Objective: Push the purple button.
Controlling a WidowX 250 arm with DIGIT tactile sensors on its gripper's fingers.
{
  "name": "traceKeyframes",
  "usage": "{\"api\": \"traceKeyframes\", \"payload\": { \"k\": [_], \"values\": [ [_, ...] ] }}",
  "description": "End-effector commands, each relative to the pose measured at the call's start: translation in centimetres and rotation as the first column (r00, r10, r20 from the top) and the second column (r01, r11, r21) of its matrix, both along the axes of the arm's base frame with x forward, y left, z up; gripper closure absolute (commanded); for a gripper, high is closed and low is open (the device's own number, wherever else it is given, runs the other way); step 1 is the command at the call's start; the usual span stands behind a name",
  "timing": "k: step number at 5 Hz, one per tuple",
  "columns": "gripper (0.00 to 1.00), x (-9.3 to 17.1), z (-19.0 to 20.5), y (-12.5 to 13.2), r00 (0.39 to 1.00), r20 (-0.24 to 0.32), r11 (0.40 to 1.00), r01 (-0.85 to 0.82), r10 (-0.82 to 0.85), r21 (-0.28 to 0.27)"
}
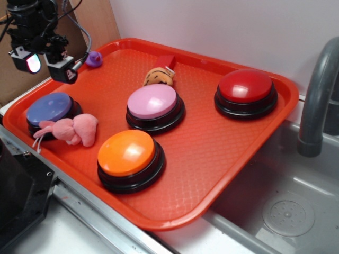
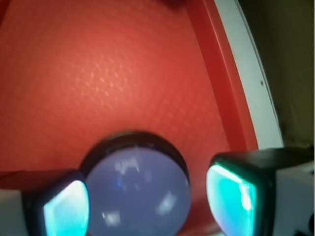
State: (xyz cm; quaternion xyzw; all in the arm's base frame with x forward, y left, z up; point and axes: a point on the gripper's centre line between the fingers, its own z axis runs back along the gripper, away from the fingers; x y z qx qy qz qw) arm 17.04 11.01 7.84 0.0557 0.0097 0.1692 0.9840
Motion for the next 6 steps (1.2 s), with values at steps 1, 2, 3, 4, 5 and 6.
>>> {"api": "traceKeyframes", "payload": {
  "k": [1,2,3,4,5,6],
  "values": [
    [0.00,-0.4,1.4,0.0,0.999,0.048,0.999,-0.007,0.005,0.038],
    [0.00,-0.7,1.8,-0.1,0.997,0.074,0.999,-0.007,0.004,0.041],
    [0.00,-0.8,2.4,-0.2,0.997,0.076,0.999,-0.017,0.015,0.031],
    [0.00,-0.6,3.2,-0.2,0.997,0.073,0.999,-0.025,0.023,0.030],
    [0.00,-0.3,4.0,-0.5,0.997,0.076,0.999,-0.034,0.031,0.032],
    [0.00,-0.2,4.5,-1.0,0.997,0.080,0.999,-0.026,0.023,0.040]
  ]
}}
